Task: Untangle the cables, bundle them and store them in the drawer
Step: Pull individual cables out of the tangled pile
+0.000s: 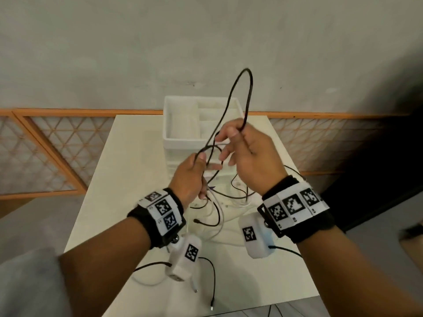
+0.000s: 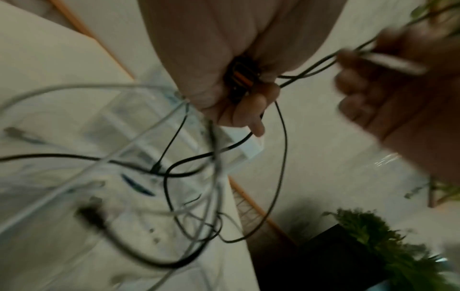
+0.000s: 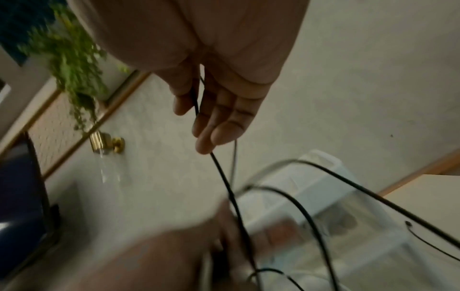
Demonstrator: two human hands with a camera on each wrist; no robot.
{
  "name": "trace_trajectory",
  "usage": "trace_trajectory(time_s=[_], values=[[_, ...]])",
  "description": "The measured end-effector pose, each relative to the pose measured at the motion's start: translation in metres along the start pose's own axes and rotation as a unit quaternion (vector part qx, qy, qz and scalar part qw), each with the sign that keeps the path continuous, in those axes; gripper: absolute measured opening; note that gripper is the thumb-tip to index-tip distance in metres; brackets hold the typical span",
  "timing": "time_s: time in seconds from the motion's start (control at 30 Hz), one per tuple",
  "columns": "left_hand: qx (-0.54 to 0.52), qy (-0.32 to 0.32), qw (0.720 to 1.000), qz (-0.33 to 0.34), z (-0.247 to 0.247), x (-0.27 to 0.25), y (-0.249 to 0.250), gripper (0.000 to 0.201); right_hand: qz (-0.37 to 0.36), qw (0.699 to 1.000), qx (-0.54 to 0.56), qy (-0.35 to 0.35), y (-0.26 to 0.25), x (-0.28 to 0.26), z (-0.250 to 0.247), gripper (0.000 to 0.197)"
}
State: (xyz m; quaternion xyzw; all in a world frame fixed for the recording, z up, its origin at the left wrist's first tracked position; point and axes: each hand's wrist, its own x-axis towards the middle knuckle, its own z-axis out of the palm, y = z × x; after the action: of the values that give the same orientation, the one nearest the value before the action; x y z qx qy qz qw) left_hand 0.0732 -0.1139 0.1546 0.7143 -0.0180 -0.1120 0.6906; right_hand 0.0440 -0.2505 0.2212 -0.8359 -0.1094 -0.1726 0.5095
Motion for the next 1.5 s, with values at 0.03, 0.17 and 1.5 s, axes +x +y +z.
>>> trace_trajectory(time_s=[0.03,0.17,1.5], values=[[0.009,-0.010,1.000,-0.018,0.000,0.000,-0.011,0.026,-0.002,0.999,0.017,0.027,-0.004,0.004,-0.005,0.024],[0.010,-0.011,0.992,-0.127,-0.021,-0.008,-0.052,0.026,0.028,0.985,0.064,0.158,0.007,0.021,-0.037,0.024],[0.248,-0.150,0.957,-0.006,-0.075,-0.016,0.046,0.044,0.287,0.919,-0.258,0.081,0.165,0.003,-0.050,0.018]])
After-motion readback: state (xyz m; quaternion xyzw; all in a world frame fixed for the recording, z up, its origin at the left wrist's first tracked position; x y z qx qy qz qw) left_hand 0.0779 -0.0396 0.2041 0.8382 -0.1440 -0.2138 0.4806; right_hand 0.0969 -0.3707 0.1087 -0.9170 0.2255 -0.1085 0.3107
